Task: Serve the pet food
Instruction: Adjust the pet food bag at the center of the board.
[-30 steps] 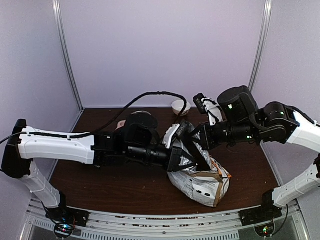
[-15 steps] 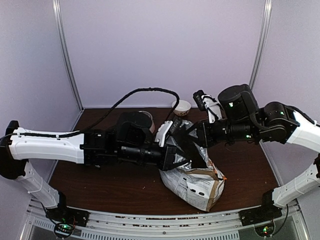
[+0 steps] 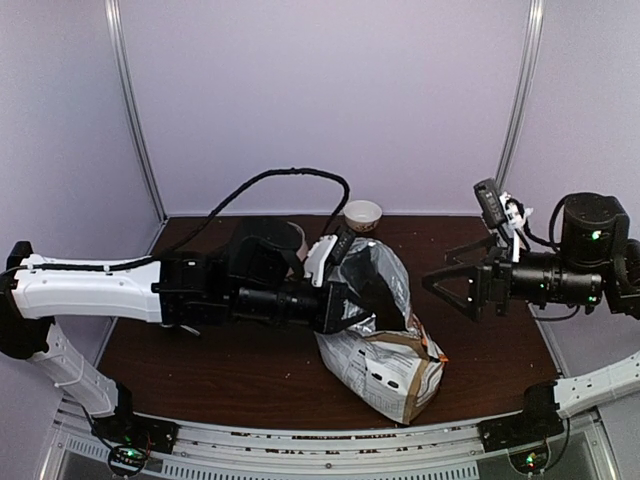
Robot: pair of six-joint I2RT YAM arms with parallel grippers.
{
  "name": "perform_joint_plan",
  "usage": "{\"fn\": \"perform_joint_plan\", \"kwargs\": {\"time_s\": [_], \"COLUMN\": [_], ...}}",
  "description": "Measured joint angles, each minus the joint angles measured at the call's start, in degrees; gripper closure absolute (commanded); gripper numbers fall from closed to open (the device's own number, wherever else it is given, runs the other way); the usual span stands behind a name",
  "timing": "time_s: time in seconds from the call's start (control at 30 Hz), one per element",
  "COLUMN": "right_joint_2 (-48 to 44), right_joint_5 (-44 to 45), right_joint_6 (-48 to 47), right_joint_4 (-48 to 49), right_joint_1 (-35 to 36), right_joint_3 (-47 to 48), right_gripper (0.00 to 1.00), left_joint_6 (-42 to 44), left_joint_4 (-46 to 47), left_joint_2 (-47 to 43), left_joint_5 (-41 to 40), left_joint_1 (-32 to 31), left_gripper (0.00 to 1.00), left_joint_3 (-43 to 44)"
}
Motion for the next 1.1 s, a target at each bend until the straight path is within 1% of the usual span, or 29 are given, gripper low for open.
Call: {"fn": "perform_joint_plan", "kwargs": {"time_s": [0.1, 0.2, 0.3, 0.4, 0.53, 0.57, 0.67, 0.7, 0.77, 0.8, 0.87, 0.9, 0.93, 0.97, 1.03, 1.1], "right_joint_2": [-3.65, -3.98, -1.36, 2.54, 8.57, 9.99, 14.40, 15.56, 16.81, 17.05, 17.09, 17.09, 17.00, 16.65, 15.02, 13.07], "right_joint_5": [0.07, 2.29, 7.17, 13.81, 23.21, 25.73, 33.42, 35.47, 37.59, 38.03, 37.79, 37.24, 36.30, 35.30, 33.22, 31.01], "right_joint_6": [-1.33, -2.51, -3.61, -4.22, -3.26, -2.64, 0.72, 2.23, 3.10, 3.61, 4.35, 4.00, 3.78, 3.23, 2.14, 0.87], "right_joint_4": [1.09, 1.77, 2.14, 2.38, 1.42, 0.81, -1.25, -1.55, -1.75, -1.42, -0.09, 0.57, 1.40, 2.10, 3.61, 4.72], "right_joint_1": [4.00, 9.57, 15.61, 19.61, 20.72, 20.81, 20.81, 20.81, 21.03, 20.90, 20.15, 19.58, 18.75, 17.55, 14.73, 11.74], "right_joint_3": [-4.35, -6.88, -7.15, -7.10, -6.82, -6.54, -5.79, -5.70, -5.27, -5.16, -5.16, -5.16, -5.22, -5.40, -6.34, -7.32], "right_gripper": [0.07, 0.09, 0.10, 0.11, 0.11, 0.13, 0.29, 0.38, 0.61, 0.69, 0.84, 0.90, 0.96, 1.00, 1.00, 1.00], "left_joint_6": [-0.50, -0.81, -1.01, -1.25, -1.42, -1.40, -1.40, -1.40, -1.38, -1.38, -1.40, -1.38, -1.20, -0.94, 0.04, 1.27], "left_joint_4": [-1.79, -2.49, -2.62, -4.22, -5.46, -5.53, -5.51, -5.44, -5.42, -5.35, -4.98, -4.72, -4.48, -4.11, -3.58, -1.99], "left_joint_2": [0.00, 0.00, 0.00, 0.00, 0.00, 0.00, 0.00, 0.00, -0.02, -0.02, -0.02, -0.11, -0.35, -0.90, -3.21, -6.86], "left_joint_5": [-0.68, -1.29, -1.70, -1.84, -1.90, -1.95, -1.99, -2.03, -2.03, -2.05, -2.14, -2.23, -2.38, -2.73, -3.41, -4.59], "left_joint_1": [0.28, 0.55, 0.68, 0.70, 0.85, 0.90, 1.05, 1.16, 1.53, 1.70, 2.19, 2.47, 2.78, 3.08, 3.78, 4.44], "left_gripper": [1.00, 1.00, 1.00, 1.00, 1.00, 1.00, 1.00, 1.00, 1.00, 1.00, 0.97, 0.94, 0.89, 0.79, 0.56, 0.36], "left_joint_3": [0.94, 1.33, 1.53, 2.32, 3.02, 3.06, 3.06, 3.06, 3.06, 3.06, 3.06, 3.06, 3.04, 2.95, 2.58, 1.95]}}
